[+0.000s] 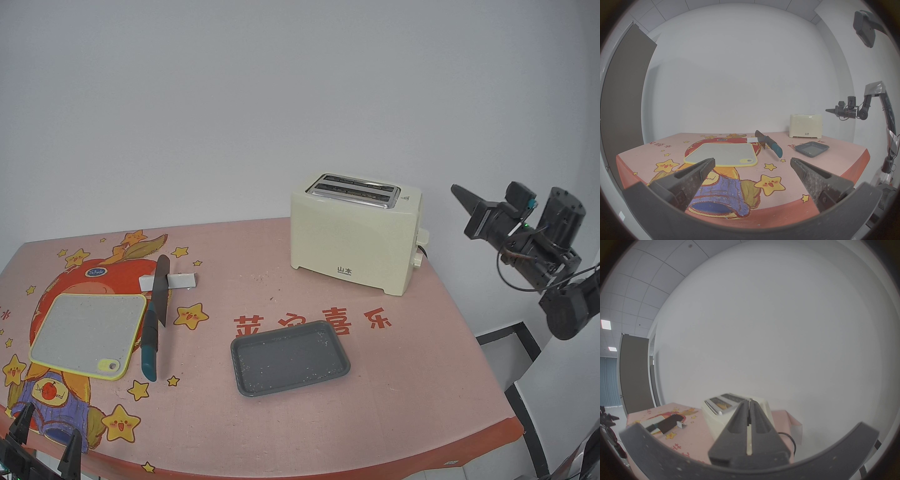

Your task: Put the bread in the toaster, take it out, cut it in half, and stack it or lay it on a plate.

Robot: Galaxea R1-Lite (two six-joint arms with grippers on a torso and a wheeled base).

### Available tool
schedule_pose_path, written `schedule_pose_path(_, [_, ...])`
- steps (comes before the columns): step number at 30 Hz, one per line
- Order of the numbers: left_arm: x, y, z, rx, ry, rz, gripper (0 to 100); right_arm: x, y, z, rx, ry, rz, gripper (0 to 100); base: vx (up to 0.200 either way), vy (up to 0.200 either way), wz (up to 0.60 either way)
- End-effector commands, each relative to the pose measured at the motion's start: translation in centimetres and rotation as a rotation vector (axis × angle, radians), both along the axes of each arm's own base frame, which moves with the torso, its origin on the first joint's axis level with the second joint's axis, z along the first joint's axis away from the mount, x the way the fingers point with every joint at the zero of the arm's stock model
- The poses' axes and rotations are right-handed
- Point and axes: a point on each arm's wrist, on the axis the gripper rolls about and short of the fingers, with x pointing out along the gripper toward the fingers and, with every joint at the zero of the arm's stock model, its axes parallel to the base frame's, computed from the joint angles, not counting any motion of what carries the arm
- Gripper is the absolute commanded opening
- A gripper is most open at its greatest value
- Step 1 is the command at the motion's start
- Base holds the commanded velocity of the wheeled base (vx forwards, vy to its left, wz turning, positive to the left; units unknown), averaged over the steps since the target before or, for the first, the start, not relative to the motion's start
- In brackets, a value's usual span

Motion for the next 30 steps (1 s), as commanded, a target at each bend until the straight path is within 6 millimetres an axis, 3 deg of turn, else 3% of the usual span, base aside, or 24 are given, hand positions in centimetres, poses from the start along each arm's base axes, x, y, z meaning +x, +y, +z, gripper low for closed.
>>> schedule_pose_path(1, [0.1,0.0,-0.5,0.0,0.016,0.001,100,-7.9,-1.7,7.2,0.035,-0.116,0.023,0,0.0,0.0,0.0])
schedule_pose_path(5, [0.1,0.0,-0.5,0.0,0.016,-0.001,100,-12.3,-2.7,8.9,0.017,-0.031,0.037,0,0.0,0.0,0.0])
schedule_pose_path(9, [0.1,0.0,-0.5,0.0,0.016,0.001,100,-14.5,-3.3,8.0,-0.023,0.115,0.047,0,0.0,0.0,0.0])
schedule_pose_path(30, [0.0,0.0,-0.5,0.003,-0.004,0.004,100,-16.0,-3.8,8.3,-0.034,0.108,0.031,0,0.0,0.0,0.0])
